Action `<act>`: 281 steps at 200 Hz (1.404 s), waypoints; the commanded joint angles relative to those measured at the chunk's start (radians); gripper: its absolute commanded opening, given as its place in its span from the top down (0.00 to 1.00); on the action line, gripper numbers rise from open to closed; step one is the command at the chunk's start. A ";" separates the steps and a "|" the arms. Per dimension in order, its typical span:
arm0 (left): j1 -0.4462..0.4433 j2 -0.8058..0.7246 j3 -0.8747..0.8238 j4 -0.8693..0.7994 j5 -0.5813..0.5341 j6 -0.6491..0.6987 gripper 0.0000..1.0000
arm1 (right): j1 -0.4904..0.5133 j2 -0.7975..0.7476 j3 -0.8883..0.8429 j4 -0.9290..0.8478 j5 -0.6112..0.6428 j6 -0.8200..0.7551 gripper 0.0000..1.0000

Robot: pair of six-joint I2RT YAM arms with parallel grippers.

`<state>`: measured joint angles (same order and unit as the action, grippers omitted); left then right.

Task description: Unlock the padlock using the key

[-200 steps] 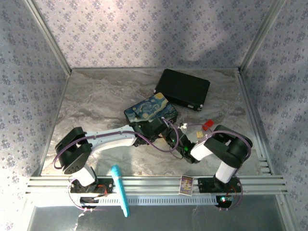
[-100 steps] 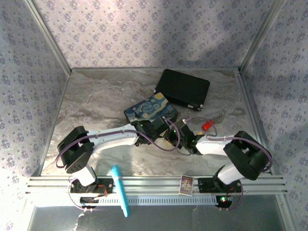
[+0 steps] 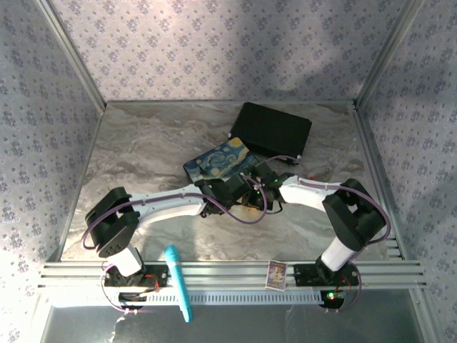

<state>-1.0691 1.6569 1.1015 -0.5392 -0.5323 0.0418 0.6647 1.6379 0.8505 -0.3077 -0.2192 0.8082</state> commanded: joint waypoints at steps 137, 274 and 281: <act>0.000 -0.026 -0.106 -0.104 0.005 -0.069 0.55 | -0.151 -0.075 -0.101 -0.274 -0.370 -0.188 0.98; -0.026 -0.029 -0.091 -0.096 -0.077 -0.123 0.15 | -0.029 0.047 0.093 -0.694 0.218 -0.226 0.81; -0.030 -0.031 -0.090 -0.097 -0.093 -0.136 0.13 | -0.018 0.056 0.100 -0.693 0.230 -0.219 0.78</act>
<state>-1.0851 1.6184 1.0237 -0.5716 -0.5953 -0.0418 0.6174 1.6508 0.9276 -0.8314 -0.2283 0.5571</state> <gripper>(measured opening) 0.848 0.260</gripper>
